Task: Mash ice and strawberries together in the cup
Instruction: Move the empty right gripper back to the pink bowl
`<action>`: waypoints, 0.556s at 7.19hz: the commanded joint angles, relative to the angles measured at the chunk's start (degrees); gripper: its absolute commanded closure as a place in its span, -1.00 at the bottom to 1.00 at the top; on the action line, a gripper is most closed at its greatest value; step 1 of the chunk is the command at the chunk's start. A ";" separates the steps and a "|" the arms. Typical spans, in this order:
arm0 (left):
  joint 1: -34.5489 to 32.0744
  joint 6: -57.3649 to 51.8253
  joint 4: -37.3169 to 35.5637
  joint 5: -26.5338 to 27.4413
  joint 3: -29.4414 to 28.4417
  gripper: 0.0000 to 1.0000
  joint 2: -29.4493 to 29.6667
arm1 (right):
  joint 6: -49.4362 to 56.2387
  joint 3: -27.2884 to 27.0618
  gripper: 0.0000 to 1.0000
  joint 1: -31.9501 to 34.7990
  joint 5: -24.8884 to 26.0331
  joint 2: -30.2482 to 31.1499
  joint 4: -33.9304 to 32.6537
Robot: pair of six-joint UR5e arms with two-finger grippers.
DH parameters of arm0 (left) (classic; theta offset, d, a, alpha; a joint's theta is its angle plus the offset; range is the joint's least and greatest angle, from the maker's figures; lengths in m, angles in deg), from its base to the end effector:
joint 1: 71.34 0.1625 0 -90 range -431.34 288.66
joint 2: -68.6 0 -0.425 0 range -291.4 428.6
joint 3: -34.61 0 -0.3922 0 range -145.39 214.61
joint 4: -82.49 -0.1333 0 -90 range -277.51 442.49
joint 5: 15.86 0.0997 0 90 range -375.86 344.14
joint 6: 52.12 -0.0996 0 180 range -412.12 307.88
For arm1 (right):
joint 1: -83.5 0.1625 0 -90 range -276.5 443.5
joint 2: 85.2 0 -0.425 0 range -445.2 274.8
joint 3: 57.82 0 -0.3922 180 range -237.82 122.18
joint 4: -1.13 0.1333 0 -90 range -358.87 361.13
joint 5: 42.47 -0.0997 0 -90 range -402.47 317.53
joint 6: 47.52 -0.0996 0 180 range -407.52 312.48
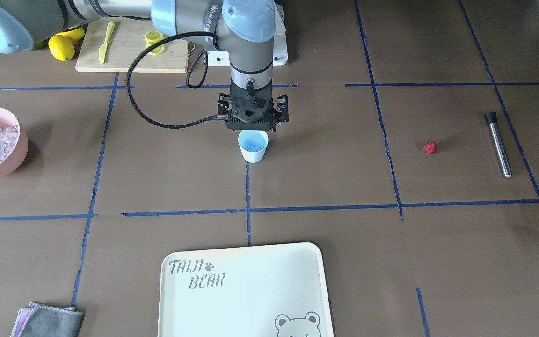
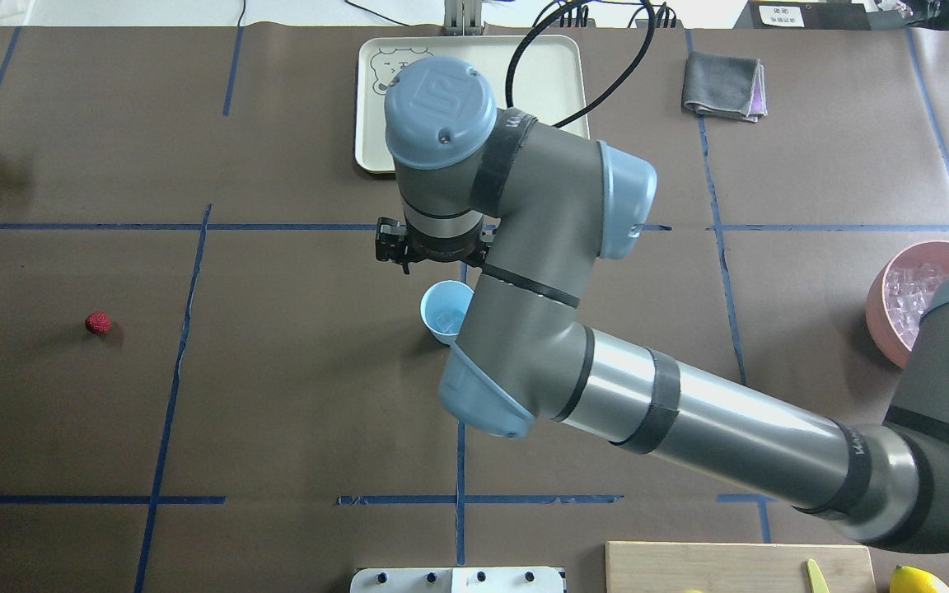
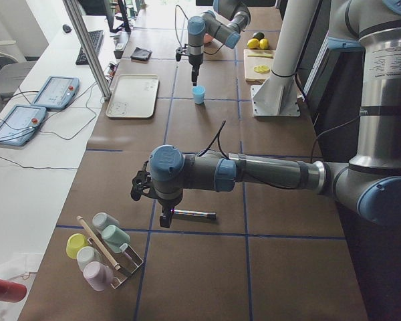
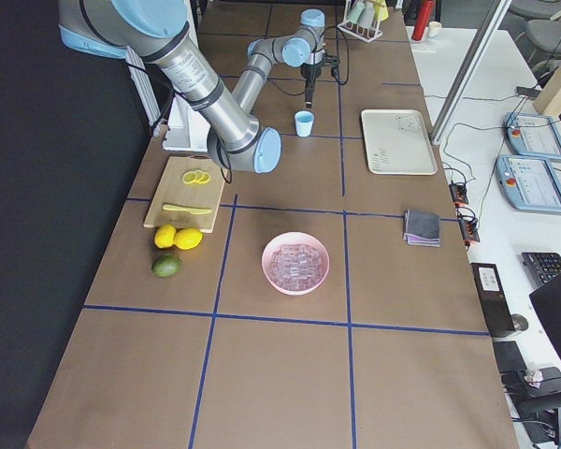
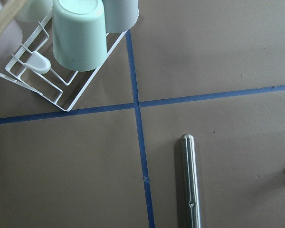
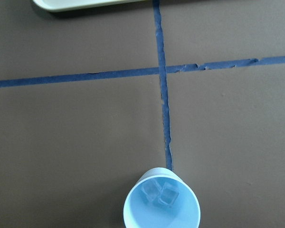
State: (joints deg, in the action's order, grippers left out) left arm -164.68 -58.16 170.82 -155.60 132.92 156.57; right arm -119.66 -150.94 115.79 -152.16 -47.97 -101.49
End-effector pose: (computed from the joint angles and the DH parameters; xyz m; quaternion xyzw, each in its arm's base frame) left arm -0.0851 -0.4752 0.6005 0.0707 0.4158 0.0383 0.9059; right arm -0.5344 -0.4557 0.0948 0.0100 -0.3964 0.0525 0.9165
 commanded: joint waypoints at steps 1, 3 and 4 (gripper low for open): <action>0.09 0.16 0.09 0.00 0.22 -1.00 0.01 | 0.94 -17.71 -0.98 4.86 -0.88 13.24 -0.56; 0.09 1.03 0.09 0.00 0.48 -1.00 0.44 | 7.66 -32.42 -0.98 12.15 -3.68 29.59 -0.48; 0.09 1.03 0.00 0.00 0.48 -1.00 0.53 | 13.89 -35.00 -0.99 17.23 -7.18 36.36 -0.13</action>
State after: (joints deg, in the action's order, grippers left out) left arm -164.60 -57.26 170.88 -155.60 133.36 156.92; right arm -112.34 -180.57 127.30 -155.95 -20.54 -101.91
